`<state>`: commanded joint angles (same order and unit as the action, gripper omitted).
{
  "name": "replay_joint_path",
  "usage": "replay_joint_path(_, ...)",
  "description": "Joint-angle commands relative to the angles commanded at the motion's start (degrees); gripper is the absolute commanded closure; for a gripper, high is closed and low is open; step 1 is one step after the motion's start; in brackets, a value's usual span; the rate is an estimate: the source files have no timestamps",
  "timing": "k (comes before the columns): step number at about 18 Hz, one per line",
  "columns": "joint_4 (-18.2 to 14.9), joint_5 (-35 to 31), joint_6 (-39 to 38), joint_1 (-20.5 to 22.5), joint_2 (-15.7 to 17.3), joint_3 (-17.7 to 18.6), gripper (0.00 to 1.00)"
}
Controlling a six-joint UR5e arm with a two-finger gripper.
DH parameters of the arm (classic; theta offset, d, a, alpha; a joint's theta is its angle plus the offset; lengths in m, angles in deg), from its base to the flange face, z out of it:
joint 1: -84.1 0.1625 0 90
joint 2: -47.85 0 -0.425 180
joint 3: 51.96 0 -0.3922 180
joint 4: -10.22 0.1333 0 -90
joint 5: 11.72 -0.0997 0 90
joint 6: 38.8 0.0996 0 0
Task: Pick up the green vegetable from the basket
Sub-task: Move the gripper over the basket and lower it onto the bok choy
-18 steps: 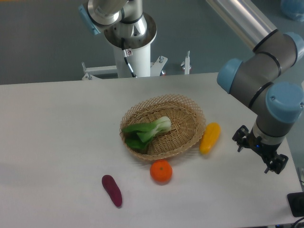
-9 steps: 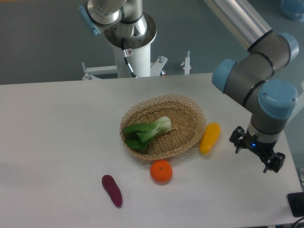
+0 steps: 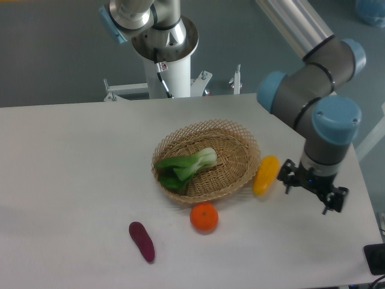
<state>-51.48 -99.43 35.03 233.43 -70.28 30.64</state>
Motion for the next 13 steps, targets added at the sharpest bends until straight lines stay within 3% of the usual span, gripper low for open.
replay_joint_path(7,0.3,0.0,1.0,-3.2,6.5,9.8,0.0)
replay_joint_path(13,0.3,-0.2,4.7,-6.1,10.1,17.7,0.0)
